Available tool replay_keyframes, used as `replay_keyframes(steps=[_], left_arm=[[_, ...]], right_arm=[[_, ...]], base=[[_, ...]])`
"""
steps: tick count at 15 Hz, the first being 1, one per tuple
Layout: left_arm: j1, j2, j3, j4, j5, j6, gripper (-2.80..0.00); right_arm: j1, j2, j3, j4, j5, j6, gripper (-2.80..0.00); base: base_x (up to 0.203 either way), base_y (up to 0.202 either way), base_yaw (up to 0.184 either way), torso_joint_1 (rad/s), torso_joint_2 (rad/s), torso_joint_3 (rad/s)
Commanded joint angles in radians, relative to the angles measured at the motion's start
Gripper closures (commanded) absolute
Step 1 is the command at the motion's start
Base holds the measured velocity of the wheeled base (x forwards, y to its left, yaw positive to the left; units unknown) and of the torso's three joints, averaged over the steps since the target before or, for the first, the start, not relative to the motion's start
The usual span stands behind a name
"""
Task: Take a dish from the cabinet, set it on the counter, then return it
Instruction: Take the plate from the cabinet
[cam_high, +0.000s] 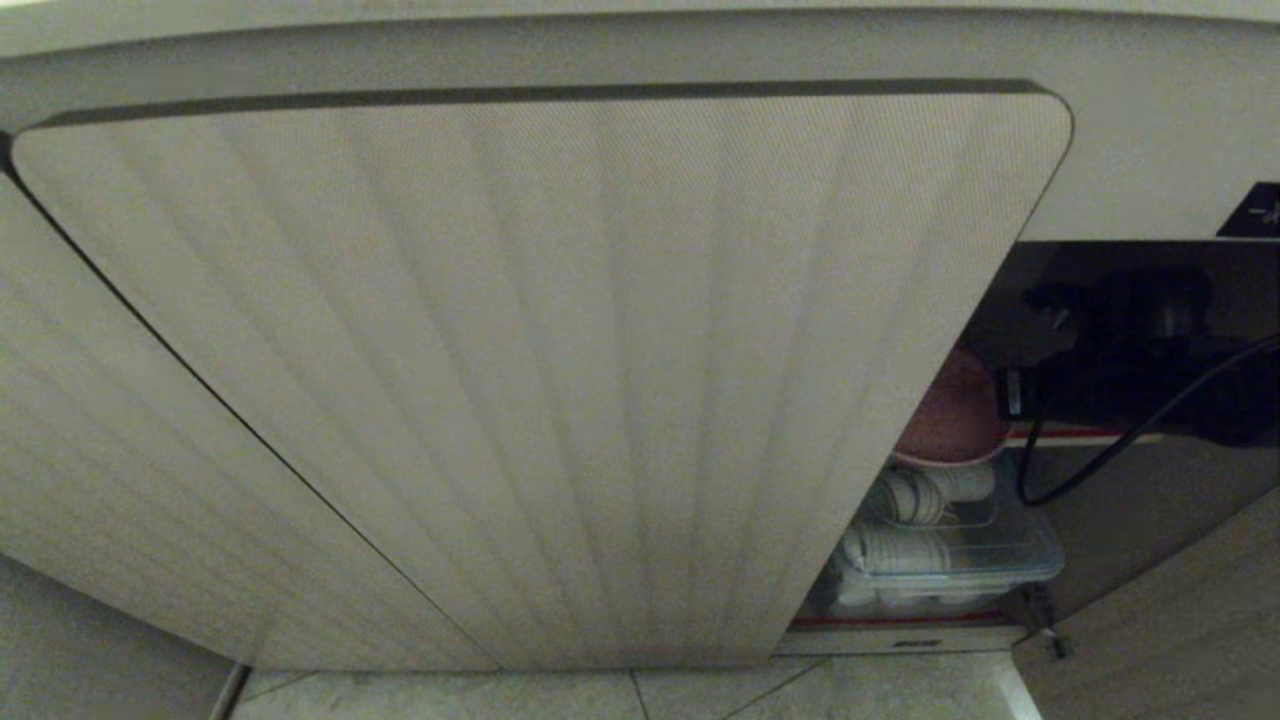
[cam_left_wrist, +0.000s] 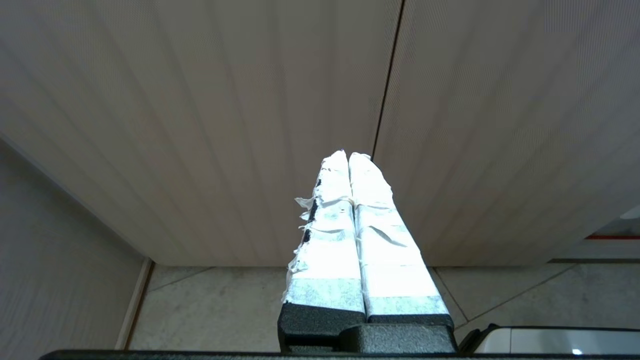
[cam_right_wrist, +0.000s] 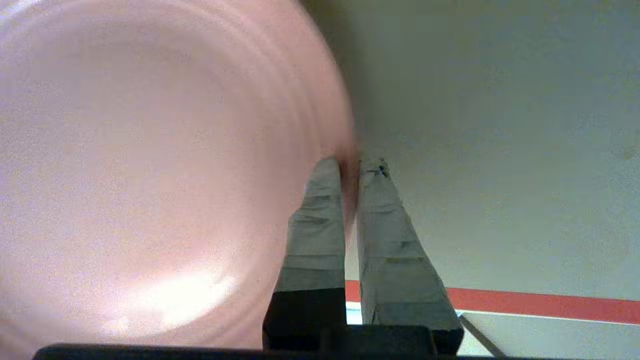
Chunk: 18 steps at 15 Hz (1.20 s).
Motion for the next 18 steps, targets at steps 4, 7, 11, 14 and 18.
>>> replay_keyframes(steps=[4, 7, 11, 14, 18], left_arm=[[0.000, 0.000, 0.000, -0.001, 0.000, 0.000, 0.00], [0.000, 0.000, 0.000, -0.001, 0.000, 0.000, 0.00], [0.000, 0.000, 0.000, -0.001, 0.000, 0.000, 0.00], [0.000, 0.000, 0.000, -0.001, 0.000, 0.000, 0.00], [0.000, 0.000, 0.000, -0.001, 0.000, 0.000, 0.00]], right_arm=[[0.000, 0.000, 0.001, -0.003, 0.000, -0.002, 0.00], [0.000, -0.003, 0.006, -0.006, 0.000, -0.004, 0.00], [0.000, -0.009, 0.018, -0.008, 0.000, -0.008, 0.00], [0.000, -0.022, 0.032, -0.010, 0.000, -0.011, 0.00], [0.000, -0.048, 0.071, -0.012, 0.000, -0.012, 0.00]], base=[[0.000, 0.000, 0.000, 0.000, 0.00, 0.000], [0.000, 0.000, 0.000, 0.000, 0.00, 0.000], [0.000, 0.000, 0.000, 0.000, 0.00, 0.000], [0.000, 0.000, 0.000, 0.000, 0.00, 0.000], [0.000, 0.000, 0.000, 0.000, 0.00, 0.000]])
